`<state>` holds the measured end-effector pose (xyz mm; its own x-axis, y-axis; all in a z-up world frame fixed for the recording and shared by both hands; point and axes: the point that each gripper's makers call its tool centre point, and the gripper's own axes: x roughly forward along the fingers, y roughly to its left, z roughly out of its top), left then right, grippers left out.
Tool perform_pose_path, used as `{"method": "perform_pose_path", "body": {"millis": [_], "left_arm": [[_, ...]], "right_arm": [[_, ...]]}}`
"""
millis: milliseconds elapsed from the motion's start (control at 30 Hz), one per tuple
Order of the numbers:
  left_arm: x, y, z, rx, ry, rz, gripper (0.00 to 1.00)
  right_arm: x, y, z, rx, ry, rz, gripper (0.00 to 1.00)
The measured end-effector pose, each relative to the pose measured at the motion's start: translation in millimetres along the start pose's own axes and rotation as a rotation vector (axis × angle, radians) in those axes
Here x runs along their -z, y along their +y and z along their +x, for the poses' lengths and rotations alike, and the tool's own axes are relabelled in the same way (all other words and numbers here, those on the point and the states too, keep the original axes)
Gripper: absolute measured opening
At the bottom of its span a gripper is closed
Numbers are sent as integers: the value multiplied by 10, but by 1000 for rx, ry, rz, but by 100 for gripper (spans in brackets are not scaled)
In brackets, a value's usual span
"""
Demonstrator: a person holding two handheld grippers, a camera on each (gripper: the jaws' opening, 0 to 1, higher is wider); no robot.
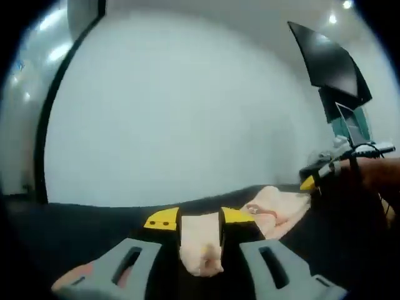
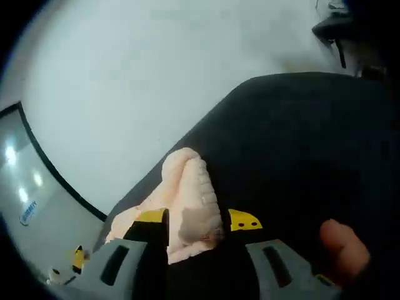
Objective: Fold the towel on the table until its edges align and the towel forms a compact rectangular stack.
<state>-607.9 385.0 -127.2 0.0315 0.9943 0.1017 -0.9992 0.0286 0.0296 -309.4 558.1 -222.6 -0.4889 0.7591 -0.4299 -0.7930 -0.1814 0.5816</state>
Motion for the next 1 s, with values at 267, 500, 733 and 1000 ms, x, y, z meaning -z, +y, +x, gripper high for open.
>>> {"method": "perform_pose_path", "body": {"millis": [267, 500, 733, 1000], "left_arm": [[-56, 75, 10, -28, -76, 51, 27], [-21, 350, -68, -117, -87, -82, 27], [68, 491, -105, -161, -73, -168, 26], [176, 636, -164, -222, -39, -218, 21]], "right_arm": [[-272, 203, -80, -19, -133, -25, 5], [-547, 1119, -348, -79, -290, -252, 5], [-130, 2287, -315, -146, -401, -715, 5], [744, 2867, 38, -189, -382, -1156, 5]]}}
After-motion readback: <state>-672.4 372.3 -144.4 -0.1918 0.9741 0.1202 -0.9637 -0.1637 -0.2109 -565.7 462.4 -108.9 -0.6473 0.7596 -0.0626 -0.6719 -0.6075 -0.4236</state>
